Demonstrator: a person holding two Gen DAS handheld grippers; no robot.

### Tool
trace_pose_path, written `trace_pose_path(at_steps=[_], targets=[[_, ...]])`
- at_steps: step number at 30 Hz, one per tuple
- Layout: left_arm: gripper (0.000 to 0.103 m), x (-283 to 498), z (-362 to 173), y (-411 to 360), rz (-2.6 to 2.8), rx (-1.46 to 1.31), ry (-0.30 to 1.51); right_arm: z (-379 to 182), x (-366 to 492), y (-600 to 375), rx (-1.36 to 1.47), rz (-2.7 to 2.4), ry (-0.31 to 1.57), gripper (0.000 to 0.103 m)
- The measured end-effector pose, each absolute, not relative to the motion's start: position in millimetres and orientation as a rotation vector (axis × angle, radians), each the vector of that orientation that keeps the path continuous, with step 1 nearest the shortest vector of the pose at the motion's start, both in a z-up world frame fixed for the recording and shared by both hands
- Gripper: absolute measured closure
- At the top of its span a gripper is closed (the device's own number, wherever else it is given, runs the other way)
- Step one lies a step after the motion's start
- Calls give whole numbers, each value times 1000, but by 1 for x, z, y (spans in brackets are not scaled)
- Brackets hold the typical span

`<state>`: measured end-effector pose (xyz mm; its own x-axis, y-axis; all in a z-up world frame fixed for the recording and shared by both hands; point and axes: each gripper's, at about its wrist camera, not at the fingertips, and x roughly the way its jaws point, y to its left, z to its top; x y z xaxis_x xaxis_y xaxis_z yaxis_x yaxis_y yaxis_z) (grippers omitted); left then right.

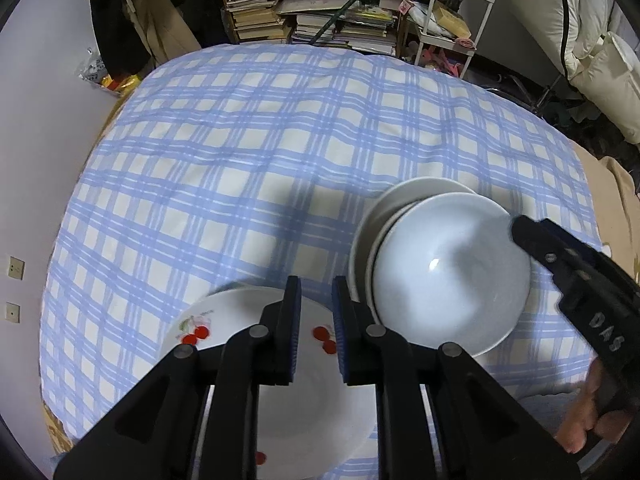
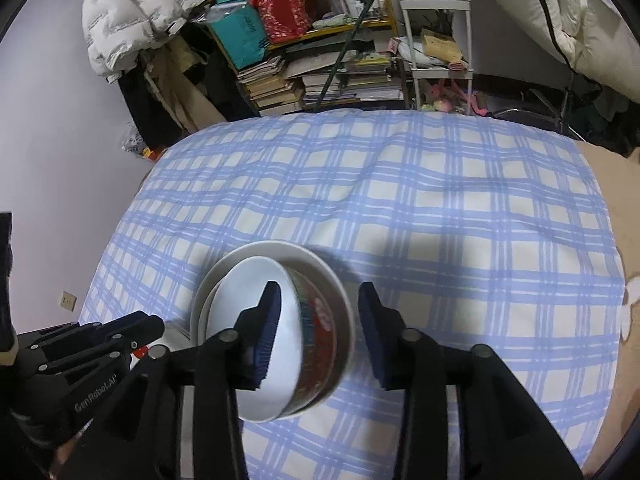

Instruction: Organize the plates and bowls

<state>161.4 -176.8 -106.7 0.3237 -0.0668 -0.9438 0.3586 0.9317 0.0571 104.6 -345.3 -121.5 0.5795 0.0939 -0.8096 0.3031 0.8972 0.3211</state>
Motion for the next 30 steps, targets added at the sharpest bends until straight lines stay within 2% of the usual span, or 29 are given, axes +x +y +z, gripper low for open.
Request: trace_pose_path(at_steps=[7,9,13,16,18,23,30], targets=[[82,173,-104,-166,-258,267,1213,-125,98,-365,484,-128,1022,58],[77,175,-105,-165,-265,262,1211,-130,95,-371,522,-119,1036,58],[62,179,-108,-165,-280,248,1208,-134,91,-385,590,-127,1041,58],[60,182,-110,-168,-281,254,1206,-143,94,-389,563,-149,1108,58],[59,184,-112,-170,-293,251,1215,-149,97,-390,554,-150,1143,49],[57,189,-120,-175,-298,259,1236,-163,100,-386,572,-134,1206,36],[57,197,-127,-176,-306,250,1271,-171,104,-385,578,-148,1219,34]])
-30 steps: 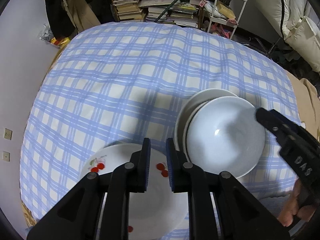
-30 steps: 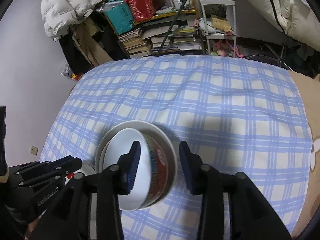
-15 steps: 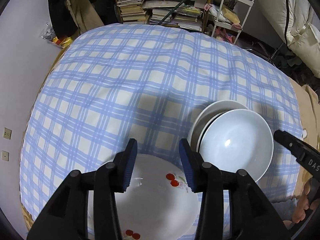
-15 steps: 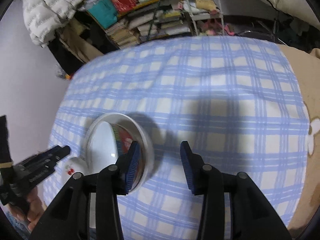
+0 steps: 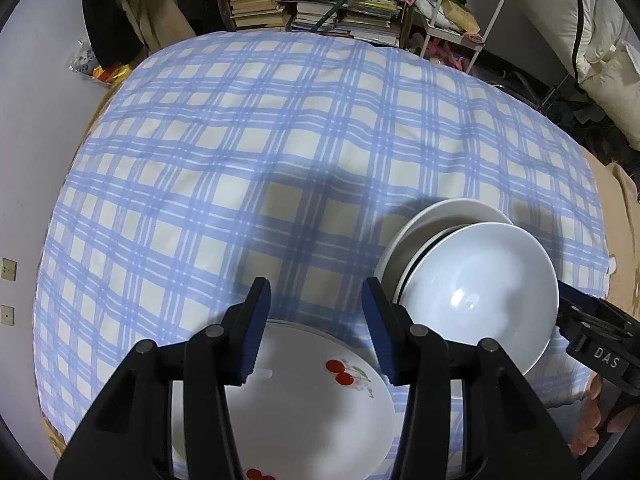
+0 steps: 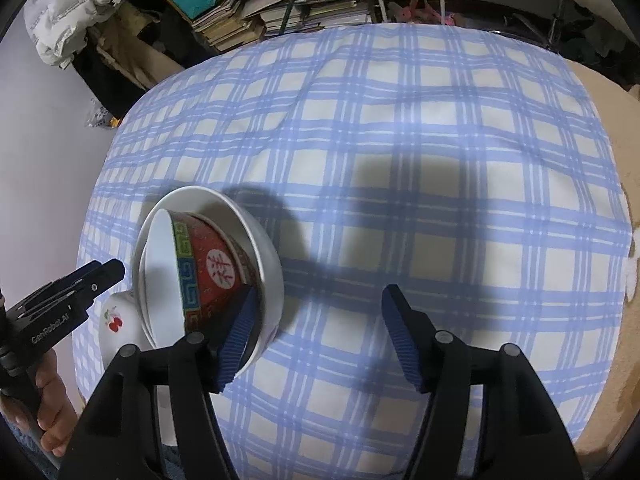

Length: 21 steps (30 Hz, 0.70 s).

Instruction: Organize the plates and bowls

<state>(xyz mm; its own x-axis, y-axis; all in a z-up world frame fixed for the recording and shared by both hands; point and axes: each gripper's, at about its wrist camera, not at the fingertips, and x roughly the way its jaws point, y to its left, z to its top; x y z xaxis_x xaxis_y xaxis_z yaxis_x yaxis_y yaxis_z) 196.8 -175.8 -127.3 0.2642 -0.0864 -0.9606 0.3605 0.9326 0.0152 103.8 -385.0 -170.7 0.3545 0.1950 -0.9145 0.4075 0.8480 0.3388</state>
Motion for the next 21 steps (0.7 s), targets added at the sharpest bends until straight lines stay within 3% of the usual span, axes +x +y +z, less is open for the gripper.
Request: trace_pose_path(at_steps=[21], targets=[[57,202,-134,-184,-340,233,1303,-178,102,-386,623,-165,1226,35]])
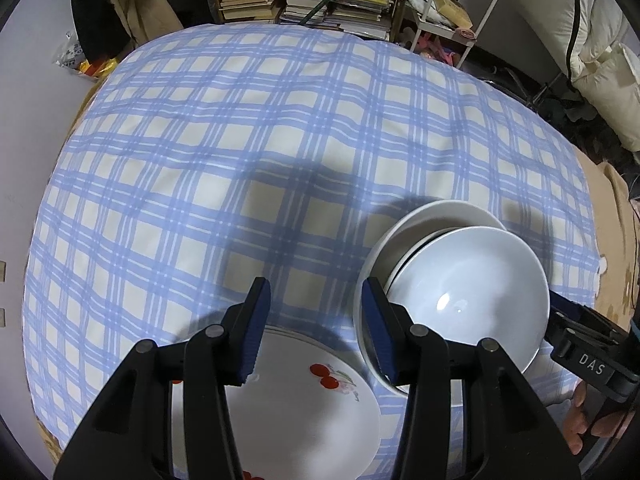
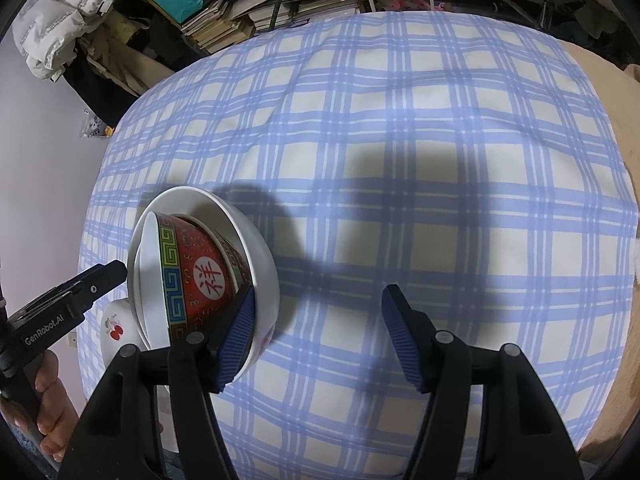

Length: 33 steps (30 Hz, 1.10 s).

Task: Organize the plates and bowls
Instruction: 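Grip the rim of the nested bowl stack with both grippers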

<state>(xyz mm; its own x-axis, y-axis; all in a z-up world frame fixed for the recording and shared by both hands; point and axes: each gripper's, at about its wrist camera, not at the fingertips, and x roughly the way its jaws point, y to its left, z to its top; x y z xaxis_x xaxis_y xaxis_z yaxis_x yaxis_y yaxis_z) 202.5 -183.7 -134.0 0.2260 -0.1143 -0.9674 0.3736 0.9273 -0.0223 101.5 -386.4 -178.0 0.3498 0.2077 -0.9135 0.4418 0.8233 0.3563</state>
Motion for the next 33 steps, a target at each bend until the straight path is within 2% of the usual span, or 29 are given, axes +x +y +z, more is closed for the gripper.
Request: trace_pose_path(at_steps=[10,14,16,20,23,30,33], targets=[[57,198,-136,-189,-340,277,1294,-178,103,-384,610,-170,1225,35],[57,196,-140,-190,-338,317,1284,-179,107,-378,610,-151,1227,52],[57,195,-140,-191,-339,332,1275,-179,108,-375,606,-141,1222,57],[62,198,-143,-190,-352,320,1294,-181,111,-375,634,-122,1227,64],[68,202,-144,-188,-368,280,1313,-183,111,-376,656,-117,1228,64],[71,207,-147,-179,-394,193,1346,-182,111,-372,645,-133,1218,64],[77,207,-147,-182,-403,197,1351,-179,111,-368,625,-133,1212,66]])
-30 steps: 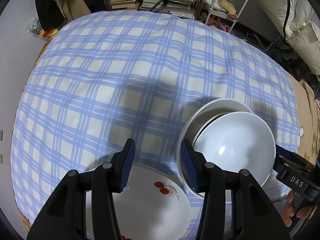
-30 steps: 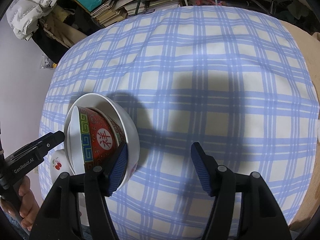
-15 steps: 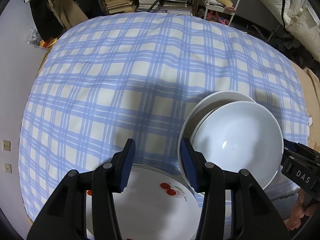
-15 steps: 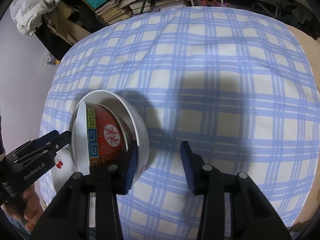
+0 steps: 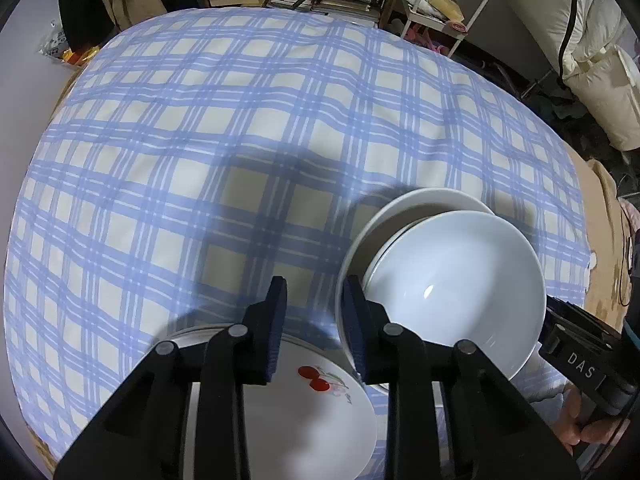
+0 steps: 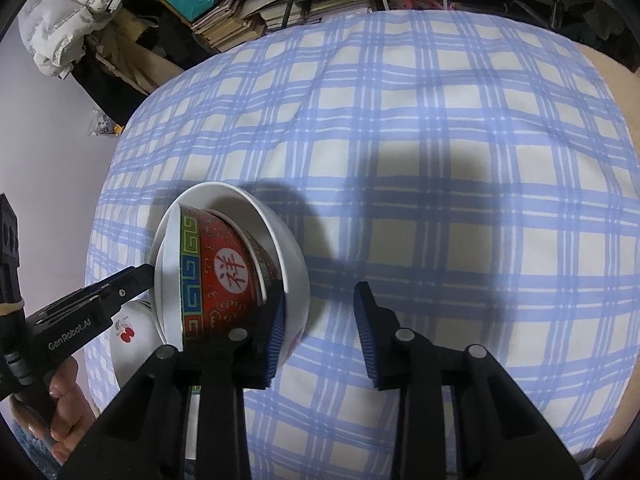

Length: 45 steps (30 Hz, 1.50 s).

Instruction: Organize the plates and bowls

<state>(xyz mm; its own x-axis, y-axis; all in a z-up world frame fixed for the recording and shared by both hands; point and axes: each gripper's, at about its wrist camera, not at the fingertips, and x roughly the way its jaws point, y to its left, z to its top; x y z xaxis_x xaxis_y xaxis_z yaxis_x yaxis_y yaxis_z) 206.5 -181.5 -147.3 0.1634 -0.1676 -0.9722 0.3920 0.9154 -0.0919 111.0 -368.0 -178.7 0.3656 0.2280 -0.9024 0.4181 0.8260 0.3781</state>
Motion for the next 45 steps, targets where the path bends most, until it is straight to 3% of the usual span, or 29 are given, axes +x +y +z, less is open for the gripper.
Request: trace_pose_path(at_steps=[4,7,9,12,45], targets=[[96,205,-148,-190,-434,207,1358,-177,114,-365,619,-138,1229,69],[101,203,-149,-195,-431,227,1360,-176,117,-364,617,-145,1252,70],[101,205,-150,-194,-436,208,1368,-177,118,-362,617,-145,1255,74],[101,208,-151,-189,-451,161,1388,-178,121,-360,653,-134,1256,92],[100,195,-152,-202,-339,241,1301,-180,120,-358,610,-144,1235,93]])
